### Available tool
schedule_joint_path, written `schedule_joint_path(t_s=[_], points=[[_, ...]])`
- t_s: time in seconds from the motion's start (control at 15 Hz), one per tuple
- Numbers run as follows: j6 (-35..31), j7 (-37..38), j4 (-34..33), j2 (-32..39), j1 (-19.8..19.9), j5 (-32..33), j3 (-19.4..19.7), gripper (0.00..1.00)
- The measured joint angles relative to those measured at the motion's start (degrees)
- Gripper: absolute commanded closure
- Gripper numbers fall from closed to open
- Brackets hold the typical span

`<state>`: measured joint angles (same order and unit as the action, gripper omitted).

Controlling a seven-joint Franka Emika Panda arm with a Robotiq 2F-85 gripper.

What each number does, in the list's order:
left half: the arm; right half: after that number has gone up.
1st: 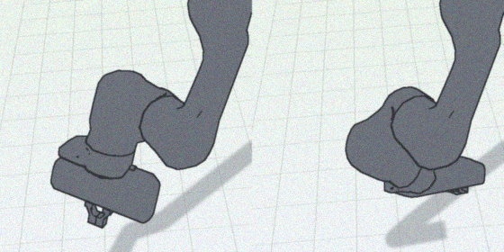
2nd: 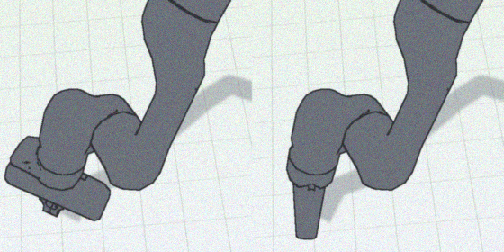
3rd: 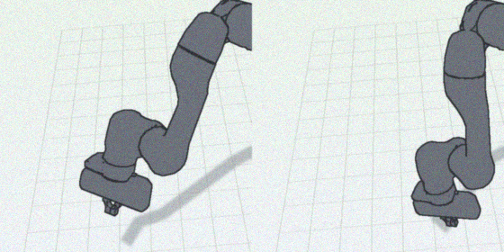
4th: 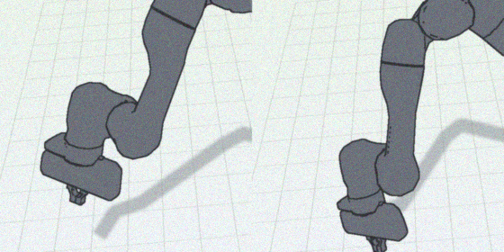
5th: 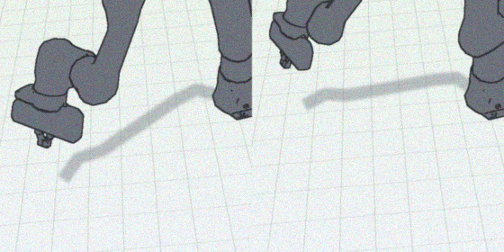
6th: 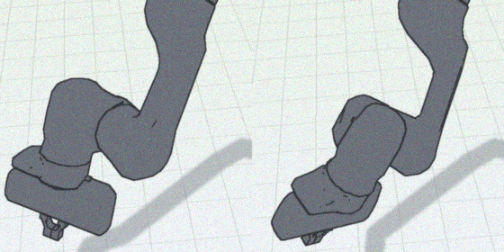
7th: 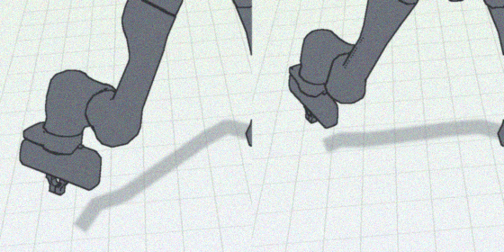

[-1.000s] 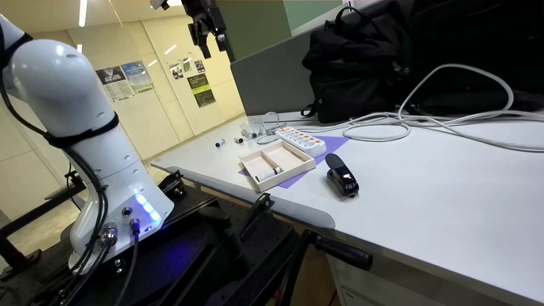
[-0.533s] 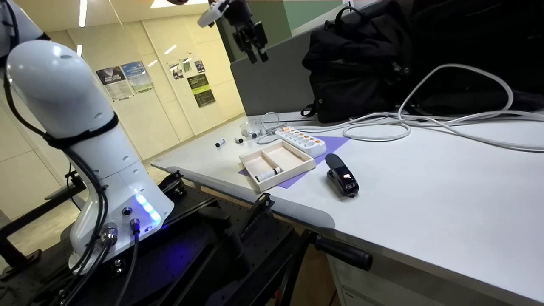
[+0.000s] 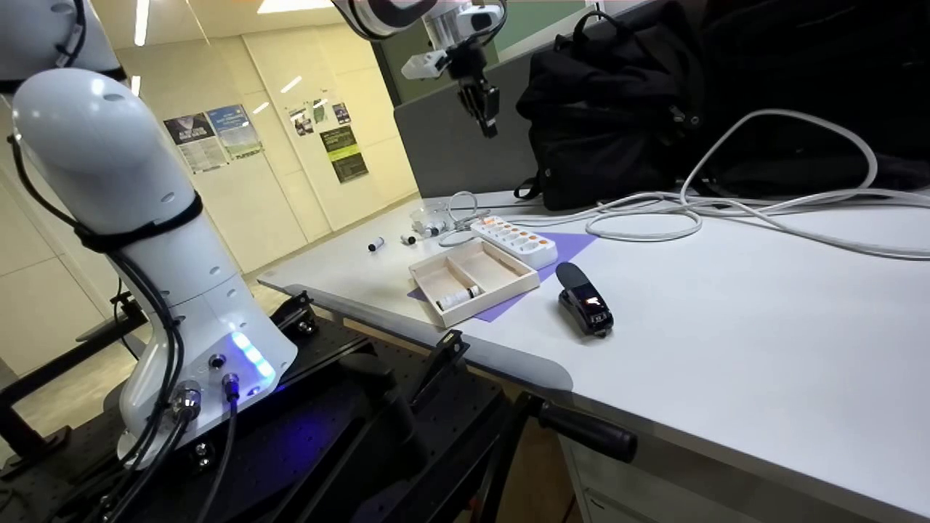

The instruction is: Turn Off the extension cable

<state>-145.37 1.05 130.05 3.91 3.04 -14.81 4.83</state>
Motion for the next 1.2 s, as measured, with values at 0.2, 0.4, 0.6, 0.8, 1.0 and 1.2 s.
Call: schedule_joint_path(t_s=[0.2, 0.4, 0.6, 0.8, 1.0, 1.2], points=[[2.61, 0.39, -3.18, 2.66, -0.01, 0.02, -0.42, 0.99], [3.01, 0.40, -3.45, 2.71, 0.00, 0.02, -0.41, 0.99], [3.06, 0.29, -3.46, 2.81, 0.03, -0.53, -0.53, 1.00], [2.13, -0.40, -3.48, 4.91, 0.04, -6.46, -1.83, 1.00], [1.08, -1.08, -3.92, 8.81, 0.12, -12.60, -3.55, 1.00], [-1.79, -1.53, -4.83, 13.08, 0.64, -16.75, -4.85, 1.00]])
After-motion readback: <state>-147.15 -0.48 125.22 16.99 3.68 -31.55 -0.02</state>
